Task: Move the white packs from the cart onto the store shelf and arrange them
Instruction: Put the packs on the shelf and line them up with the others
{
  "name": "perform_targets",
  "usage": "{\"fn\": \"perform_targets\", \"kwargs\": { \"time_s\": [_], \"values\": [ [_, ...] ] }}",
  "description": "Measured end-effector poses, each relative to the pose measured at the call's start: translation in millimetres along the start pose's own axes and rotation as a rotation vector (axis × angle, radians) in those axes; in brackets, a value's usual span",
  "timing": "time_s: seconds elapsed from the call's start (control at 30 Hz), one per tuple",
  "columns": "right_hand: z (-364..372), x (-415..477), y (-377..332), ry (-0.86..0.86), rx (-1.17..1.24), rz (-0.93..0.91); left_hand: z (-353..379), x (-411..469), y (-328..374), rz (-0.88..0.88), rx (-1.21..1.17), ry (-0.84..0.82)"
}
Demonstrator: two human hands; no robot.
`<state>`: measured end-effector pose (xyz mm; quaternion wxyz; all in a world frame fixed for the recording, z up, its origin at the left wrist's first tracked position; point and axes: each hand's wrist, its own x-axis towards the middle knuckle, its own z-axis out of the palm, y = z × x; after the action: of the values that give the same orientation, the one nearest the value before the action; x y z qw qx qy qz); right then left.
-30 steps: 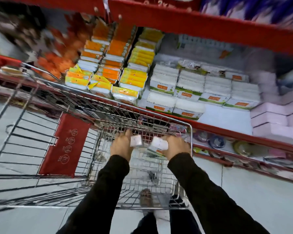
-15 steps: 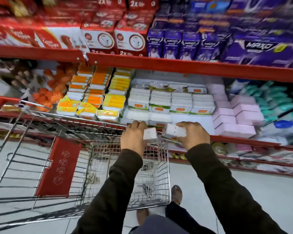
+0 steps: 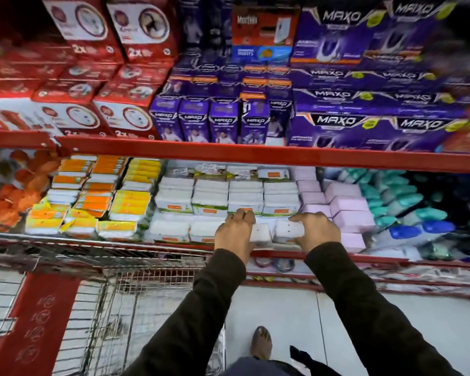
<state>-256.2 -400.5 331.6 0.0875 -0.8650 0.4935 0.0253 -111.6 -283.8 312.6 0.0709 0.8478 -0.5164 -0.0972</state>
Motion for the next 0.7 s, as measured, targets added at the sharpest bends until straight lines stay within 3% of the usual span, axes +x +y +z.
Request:
{"fn": "perform_targets", "kwargs": {
  "time_s": [0.13,0.37,0.57,0.63,0.7],
  "values": [
    [14,26,12,-0.086,-0.001,-0.084,21,25,5,-0.030,0.060,-0.023],
    [49,44,11,-0.088,0.017,-0.187,45,49,10,-0.006,0.211,-0.103],
    [61,46,18,-0.063,0.023,-0.257,55,48,5,-0.019,0.145,-0.073],
    [67,40,19,-0.050,0.188,-0.227,56,42,2,-0.054,0.055,-0.034],
    [71,27,16,-0.002,0.586,-0.051,59,29,5,-0.156,-0.212,0.117]
  ]
}}
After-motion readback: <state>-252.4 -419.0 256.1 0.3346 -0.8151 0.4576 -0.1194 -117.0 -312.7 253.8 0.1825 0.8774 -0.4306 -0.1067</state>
